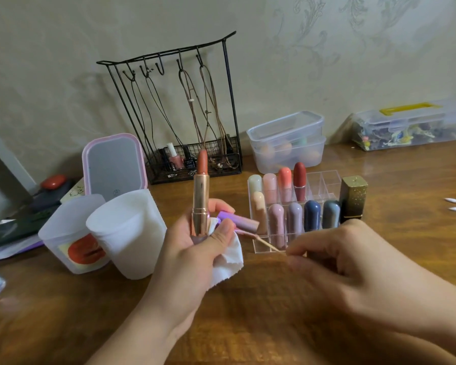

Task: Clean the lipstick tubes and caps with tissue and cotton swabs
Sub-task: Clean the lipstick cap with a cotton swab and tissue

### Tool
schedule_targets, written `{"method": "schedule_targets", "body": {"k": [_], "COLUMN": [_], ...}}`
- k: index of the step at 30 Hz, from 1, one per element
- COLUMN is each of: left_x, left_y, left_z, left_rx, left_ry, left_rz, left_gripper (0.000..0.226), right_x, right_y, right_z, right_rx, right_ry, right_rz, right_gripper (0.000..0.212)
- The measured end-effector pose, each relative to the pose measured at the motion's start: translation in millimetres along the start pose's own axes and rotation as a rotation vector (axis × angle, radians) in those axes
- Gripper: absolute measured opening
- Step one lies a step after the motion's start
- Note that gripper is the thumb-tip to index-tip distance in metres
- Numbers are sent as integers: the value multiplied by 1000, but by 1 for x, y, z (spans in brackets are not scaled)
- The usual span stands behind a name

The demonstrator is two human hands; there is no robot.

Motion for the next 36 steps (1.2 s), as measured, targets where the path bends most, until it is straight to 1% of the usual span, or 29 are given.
{"method": "schedule_targets", "body": {"k": [3,5,8,15,17,18,20,21,23,24,25,26,27,29,30,31,34,36], "left_x": [3,3,-1,-3,-4,-4,-6,-7,-8,-8,-8,-9,-11,-17,-20,-23,-26,-26], "left_y": [-4,-5,-6,-4,-2,-1,0,1,2,2,3,4,5,6,6,6,7,8], "left_z": [-5,-7,-5,2,4,5,6,8,12,14,16,18,21,24,25,27,32,35], "left_rx": [-18,-45,-88,-106,-123,-132,-147,-154,-173,-183,-195,-209,-224,-252,-268,-284,-326,-338], "left_ry": [112,169,251,302,305,305,291,286,284,286,290,289,284,281,289,294,286,291], "left_rz": [-24,-55,-113,-149,-159,-162,-160,-158,-156,-156,-156,-159,-167,-196,-216,-232,-238,-230], "left_gripper": [17,14,16,13,13,13,14,15,15,15,15,15,15,17,19,26,66,74], "right_x": [7,8,9,-1,-9,-13,-22,-24,-19,-9,7,25,46,88,106,121,153,162], "right_y": [1,1,0,2,0,0,6,11,22,28,34,41,51,76,92,105,127,133], "right_z": [2,6,10,6,-9,-21,-53,-74,-115,-132,-147,-159,-166,-170,-170,-168,-159,-159], "right_rx": [-73,-142,-257,-271,-200,-115,120,266,493,562,604,623,614,534,487,435,210,118], "right_ry": [234,356,438,510,536,525,376,289,215,212,234,291,383,581,644,647,581,594], "right_rz": [83,122,204,226,233,210,176,163,160,184,224,286,366,566,667,742,869,915], "right_gripper": [12,22,28,36,37,37,31,26,20,15,11,11,12,5,6,8,28,30]}}
Point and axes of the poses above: each hand's wrist, its own y-axis away from the middle knuckle, its own z-axis out of the palm, x = y × z, the point moved 5 cm from there along -y, towards the middle knuckle, and after that the axes turned 10 degrees about -z, right-handed, at the moved point
